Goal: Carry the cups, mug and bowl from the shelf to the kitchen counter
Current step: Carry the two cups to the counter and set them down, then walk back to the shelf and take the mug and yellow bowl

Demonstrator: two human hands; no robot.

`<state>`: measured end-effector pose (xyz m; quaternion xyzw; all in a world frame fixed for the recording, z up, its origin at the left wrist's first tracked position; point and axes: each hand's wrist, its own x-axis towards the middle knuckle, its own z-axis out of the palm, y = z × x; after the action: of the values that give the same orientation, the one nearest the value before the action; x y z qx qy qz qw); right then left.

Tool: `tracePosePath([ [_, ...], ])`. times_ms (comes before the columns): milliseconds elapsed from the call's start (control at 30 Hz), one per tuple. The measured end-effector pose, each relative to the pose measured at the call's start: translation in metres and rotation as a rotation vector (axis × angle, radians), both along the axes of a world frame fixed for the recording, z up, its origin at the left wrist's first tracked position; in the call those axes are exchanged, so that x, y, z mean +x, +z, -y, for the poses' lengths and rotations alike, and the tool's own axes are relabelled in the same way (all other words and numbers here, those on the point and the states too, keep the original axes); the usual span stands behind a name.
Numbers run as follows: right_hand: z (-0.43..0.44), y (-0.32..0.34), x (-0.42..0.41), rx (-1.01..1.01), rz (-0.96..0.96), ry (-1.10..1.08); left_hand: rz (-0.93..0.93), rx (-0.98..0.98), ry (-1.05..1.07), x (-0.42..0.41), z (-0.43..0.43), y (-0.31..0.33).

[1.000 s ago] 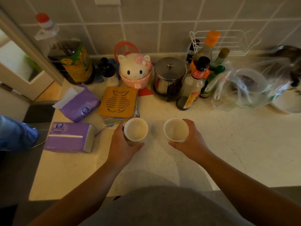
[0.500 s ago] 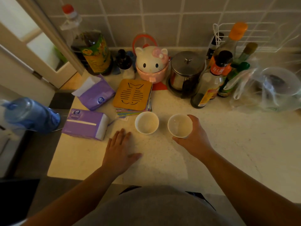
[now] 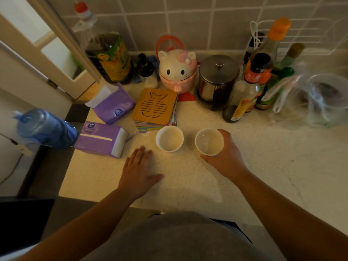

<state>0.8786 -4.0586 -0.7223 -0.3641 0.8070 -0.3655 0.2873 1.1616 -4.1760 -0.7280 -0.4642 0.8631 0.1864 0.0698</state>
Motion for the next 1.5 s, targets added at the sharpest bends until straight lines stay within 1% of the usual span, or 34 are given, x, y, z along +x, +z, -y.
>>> tracePosePath([
  [467, 0.002, -0.001, -0.002, -0.016, 0.023, 0.02, -0.003, 0.017, 0.014, -0.003, -0.001, 0.004],
  [700, 0.0, -0.002, 0.001, -0.006, 0.029, -0.021, -0.006, -0.032, -0.004, 0.0, 0.0, 0.001],
  [867, -0.001, 0.003, 0.008, 0.003, 0.038, -0.085, -0.003, -0.06, -0.041, 0.005, 0.006, -0.003],
  [1000, -0.001, 0.005, 0.015, 0.034, 0.008, -0.158, -0.004, -0.071, -0.084, 0.012, 0.012, -0.005],
  [1167, -0.003, 0.004, 0.023, 0.085, 0.004, -0.239, -0.022, -0.099, -0.188, 0.022, 0.023, -0.005],
  [1333, -0.025, 0.008, 0.047, 0.069, 0.013, -0.281, -0.068, -0.009, -0.215, 0.026, 0.028, 0.001],
  [1433, -0.059, 0.014, 0.074, 0.039, 0.045, -0.408, -0.145, 0.043, -0.282, 0.019, 0.02, 0.01],
  [1467, -0.074, 0.016, 0.086, 0.019, 0.08, -0.474, -0.175, 0.111, -0.324, 0.015, 0.014, 0.014],
  [1500, -0.09, 0.018, 0.1, 0.004, 0.114, -0.539, -0.189, 0.22, -0.369, 0.009, 0.006, 0.018],
])
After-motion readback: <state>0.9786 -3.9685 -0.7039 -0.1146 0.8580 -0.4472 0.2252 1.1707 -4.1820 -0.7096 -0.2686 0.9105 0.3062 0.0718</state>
